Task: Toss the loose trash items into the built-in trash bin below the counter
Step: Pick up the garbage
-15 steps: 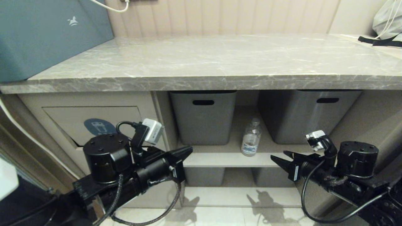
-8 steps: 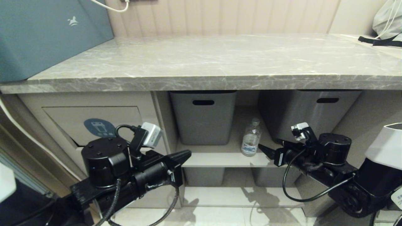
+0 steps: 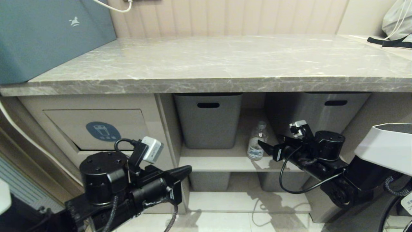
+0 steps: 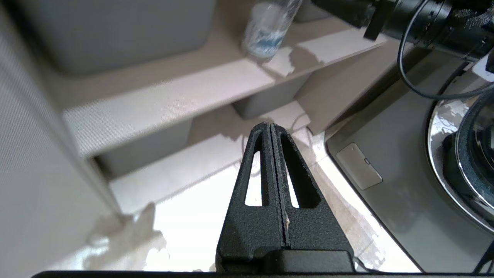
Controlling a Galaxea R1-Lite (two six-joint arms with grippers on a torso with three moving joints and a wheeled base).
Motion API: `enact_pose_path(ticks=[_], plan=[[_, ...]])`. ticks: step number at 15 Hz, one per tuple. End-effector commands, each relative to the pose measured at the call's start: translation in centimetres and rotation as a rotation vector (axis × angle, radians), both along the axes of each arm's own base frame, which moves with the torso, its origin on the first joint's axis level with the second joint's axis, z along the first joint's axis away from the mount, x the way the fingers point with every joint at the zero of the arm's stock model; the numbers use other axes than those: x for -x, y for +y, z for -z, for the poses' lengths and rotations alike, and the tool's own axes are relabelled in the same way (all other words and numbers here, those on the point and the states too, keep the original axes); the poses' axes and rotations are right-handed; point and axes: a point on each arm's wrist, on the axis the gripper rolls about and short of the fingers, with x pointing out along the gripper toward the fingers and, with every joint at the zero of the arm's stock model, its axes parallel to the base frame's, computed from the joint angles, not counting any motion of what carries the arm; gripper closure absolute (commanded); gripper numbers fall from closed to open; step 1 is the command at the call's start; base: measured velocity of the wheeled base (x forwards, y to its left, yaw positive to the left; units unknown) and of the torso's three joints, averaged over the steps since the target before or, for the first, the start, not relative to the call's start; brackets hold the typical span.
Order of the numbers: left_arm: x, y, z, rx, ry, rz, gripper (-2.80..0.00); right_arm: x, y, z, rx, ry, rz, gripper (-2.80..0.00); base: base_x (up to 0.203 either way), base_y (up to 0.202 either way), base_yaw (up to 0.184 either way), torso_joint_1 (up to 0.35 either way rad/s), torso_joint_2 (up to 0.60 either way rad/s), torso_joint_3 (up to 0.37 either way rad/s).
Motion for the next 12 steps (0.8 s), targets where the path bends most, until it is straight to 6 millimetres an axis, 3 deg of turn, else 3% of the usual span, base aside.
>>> enact_pose_path(ticks=[1, 6, 12], plan=[[0.5, 0.4, -0.1, 0.008, 0.004, -0.003, 0.0, -0.5, 0.1, 0.4, -0.001, -0.004, -0.002, -2.8, 0.0, 0.0, 0.0, 0.0, 0.0, 0.0], [2.5, 2.3, 0.0, -0.001, 0.022, -0.048, 0.0, -2.6, 0.6, 1.5, -0.006, -0.025, -0.002, -2.8, 0.0, 0.0, 0.0, 0.0, 0.0, 0.0], [2.8, 2.5, 0.2, -0.009, 0.029, -0.049, 0.0, -4.6, 1.0, 2.2, -0.012, -0.057, 0.006, -2.8, 0.0, 0.0, 0.0, 0.0, 0.0, 0.0]])
